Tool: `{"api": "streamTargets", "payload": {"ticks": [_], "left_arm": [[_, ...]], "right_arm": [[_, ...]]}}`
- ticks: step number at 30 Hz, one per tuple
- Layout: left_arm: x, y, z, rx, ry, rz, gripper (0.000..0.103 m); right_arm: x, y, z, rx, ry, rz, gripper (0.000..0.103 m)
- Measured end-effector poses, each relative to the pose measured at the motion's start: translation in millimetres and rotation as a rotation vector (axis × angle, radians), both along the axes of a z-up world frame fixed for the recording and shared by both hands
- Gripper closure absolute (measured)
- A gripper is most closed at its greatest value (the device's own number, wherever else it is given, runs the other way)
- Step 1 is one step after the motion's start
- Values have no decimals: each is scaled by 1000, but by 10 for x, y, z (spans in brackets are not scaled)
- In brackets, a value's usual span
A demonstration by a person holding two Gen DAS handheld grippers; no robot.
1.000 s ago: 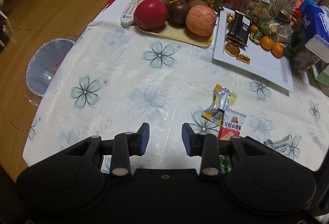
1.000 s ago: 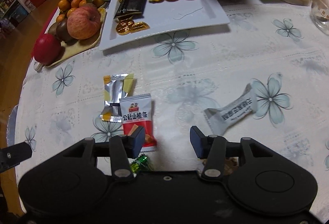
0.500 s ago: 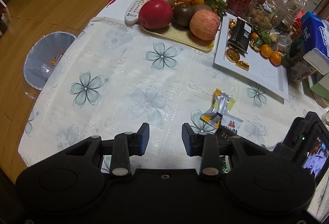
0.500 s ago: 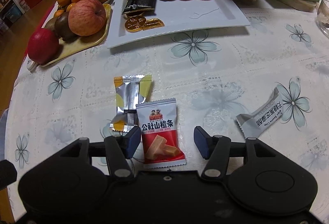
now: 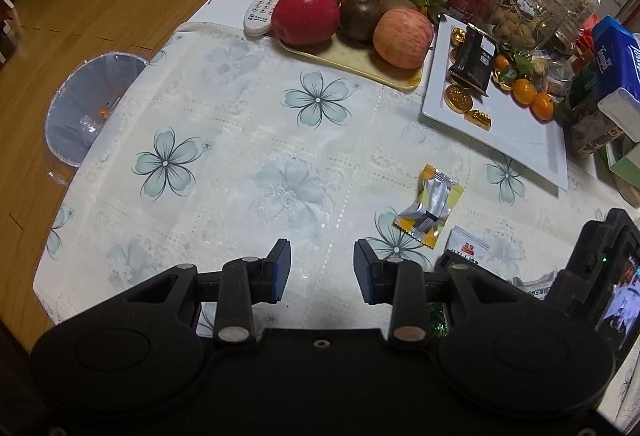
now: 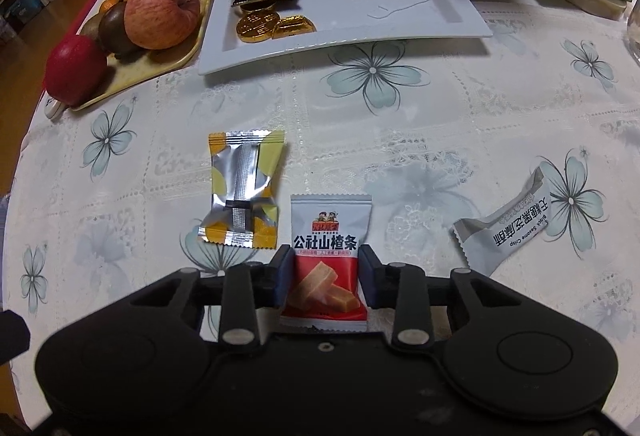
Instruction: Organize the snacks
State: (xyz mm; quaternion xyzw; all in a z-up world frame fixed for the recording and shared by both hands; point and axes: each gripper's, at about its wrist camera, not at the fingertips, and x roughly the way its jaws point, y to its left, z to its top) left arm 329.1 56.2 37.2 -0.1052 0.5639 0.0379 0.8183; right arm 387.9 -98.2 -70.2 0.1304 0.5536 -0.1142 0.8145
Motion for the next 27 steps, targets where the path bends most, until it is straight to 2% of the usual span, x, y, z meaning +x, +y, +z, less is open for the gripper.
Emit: {"api": "streamTargets", "payload": {"ticks": [6,12,21,27], "left_arm": [[-16,-64,-33,-14,13,-23,58],[-45,-274,-134,-11,38,-90,58],[-107,-778,-401,-35,110,-223,58],[-149,-1031,-617,-21,161,-277,58]], "right_arm": [[-156,-280,232,37,-33,-20,67],[-451,-697,474,51,-53,-52,67],[-1009,-1202,393,28,41,-96,67],[-1285,-1325,409,91,62,-108,67]]}}
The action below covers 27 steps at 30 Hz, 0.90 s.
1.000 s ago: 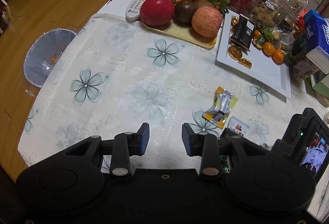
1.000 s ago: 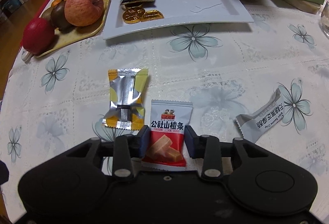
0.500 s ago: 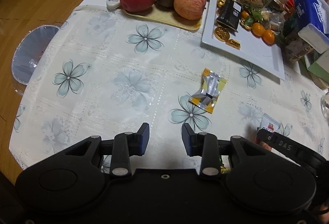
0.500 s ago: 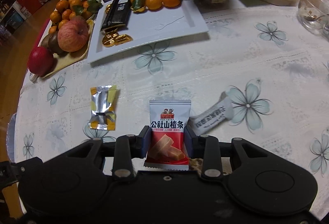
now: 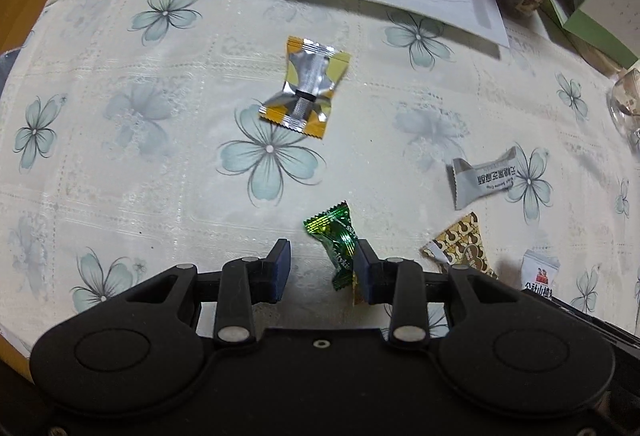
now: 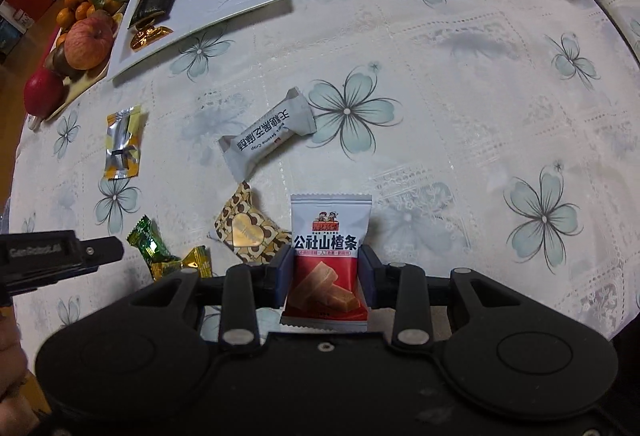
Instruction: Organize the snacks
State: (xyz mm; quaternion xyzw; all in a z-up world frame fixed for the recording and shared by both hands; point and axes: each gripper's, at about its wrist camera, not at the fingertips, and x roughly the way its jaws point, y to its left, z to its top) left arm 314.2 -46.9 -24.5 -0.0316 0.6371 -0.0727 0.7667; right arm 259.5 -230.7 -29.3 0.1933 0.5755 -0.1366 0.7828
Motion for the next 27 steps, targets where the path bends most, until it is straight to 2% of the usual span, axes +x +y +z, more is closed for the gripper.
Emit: {"api": "streamTargets", "payload": {"ticks": [9,19,22,23,27], "left_arm": [[12,-178,-162,12,9,-5,58],[71,-310,-294,89,8,6,58],[59,-320,-320,86,13,0,67],[51,-318,-317,82,10,0,78],[28,-278,-225,94,-39,10,79]], "right_arm": [[9,-39,204,74,-25,-17,67],[-37,-80,228,106,-4,-4,67],[-43,-74,230,102,-2,-4,67],[-47,-75,233,101,-2,-1,67],[-60,-88,253,104,-10,5,67]]}}
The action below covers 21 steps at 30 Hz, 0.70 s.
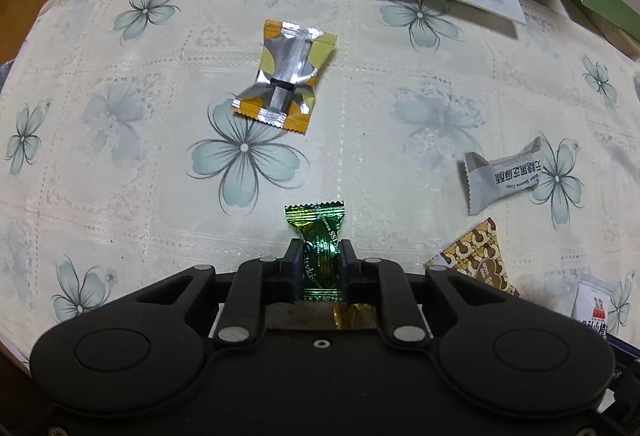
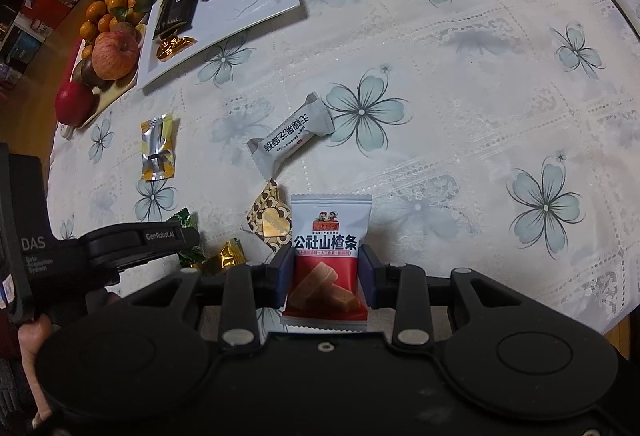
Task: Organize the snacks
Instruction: 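Grasp the green candy with left tool while right tool holds the red packet, then carry the green candy and red packet over the gold tray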
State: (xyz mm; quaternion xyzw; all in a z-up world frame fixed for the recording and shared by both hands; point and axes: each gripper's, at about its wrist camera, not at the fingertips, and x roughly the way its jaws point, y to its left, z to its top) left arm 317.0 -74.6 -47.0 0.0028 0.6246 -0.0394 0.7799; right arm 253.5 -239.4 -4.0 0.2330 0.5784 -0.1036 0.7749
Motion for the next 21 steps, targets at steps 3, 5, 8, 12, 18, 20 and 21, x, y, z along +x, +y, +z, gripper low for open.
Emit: {"api": "streamTargets", "payload": {"ticks": [3,5,8,12,18,20,21], "left_arm": [[-31,54,150,10,-59,7,79],[-78,99,269,1,-100,7,79],[-218,170,434,-5,-156,-6,79],[-563,311,607,-49,-203,-19,79],[-1284,424,727,-95,-288,-94,79],[-1526,439,712,-93,-308,-128,79],[-1636,443,698,-93,-313,-143,79]], "right_arm": [[-14,-34,15,-4,-11,-8,67],[-27,-73,35,1,-27,-21,67],[-50,-126,84,-6,-62,-41,67],[-131,-132,187,-67,-144,-54,67],[-534,26,378,-197,-311,-25,67],[-740,51,391,-172,-342,-16,67],[-850,59,382,-146,-348,-18,67]]}}
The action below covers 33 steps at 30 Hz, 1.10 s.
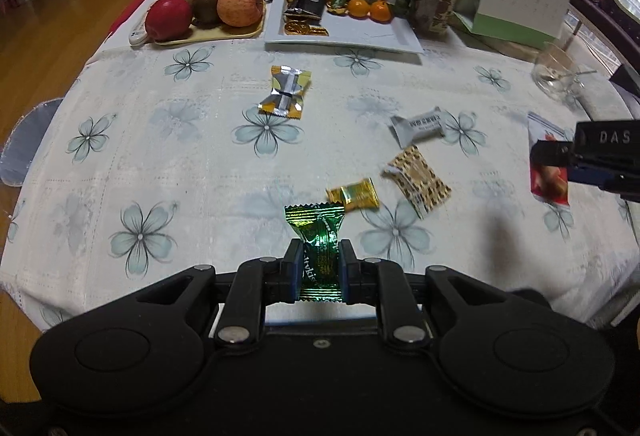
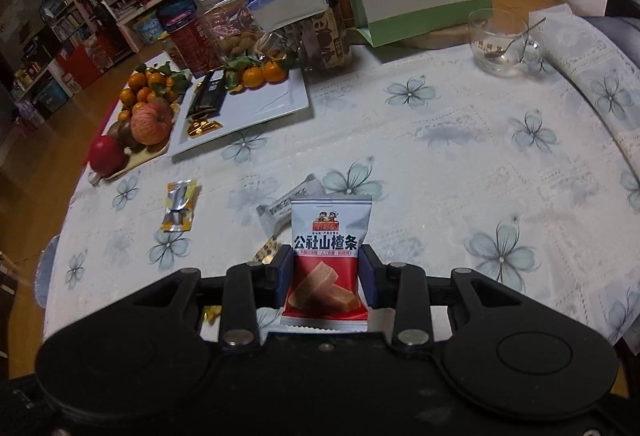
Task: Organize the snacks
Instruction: 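Carry the green candy and red packet over the gold tray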
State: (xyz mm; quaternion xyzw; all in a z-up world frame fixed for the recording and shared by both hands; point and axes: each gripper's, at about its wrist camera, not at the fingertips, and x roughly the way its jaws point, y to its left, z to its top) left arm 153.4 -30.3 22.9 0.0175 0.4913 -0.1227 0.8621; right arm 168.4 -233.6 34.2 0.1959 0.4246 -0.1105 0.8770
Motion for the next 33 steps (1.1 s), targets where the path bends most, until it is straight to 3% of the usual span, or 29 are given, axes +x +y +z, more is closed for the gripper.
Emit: {"api": "streamTargets", "payload": {"ticks": [3,8,16,24,26,33], "left_arm": [[-251,10,-44,0,-2,-43,79],[-525,76,-137,-67,50,-66,79],[-809,102,-227,-95,79,-42,79],[-909,-9,-352,-112,172,-97,77],[-930,-33,-337,-112,160,-117,72],[-893,-29,-371,-72,151,-77,72]], "right_arm": [[-314,42,-70,63,3,6,67],[-806,178,-196,40,22,-2,67],[-1412,251,-363,77,58,-17,66],[-1469,319,-420,88,70,-15,66],[-1452,314,-420,92,71,-15,66],[-1433,327,-438,104,81,0,66]]}}
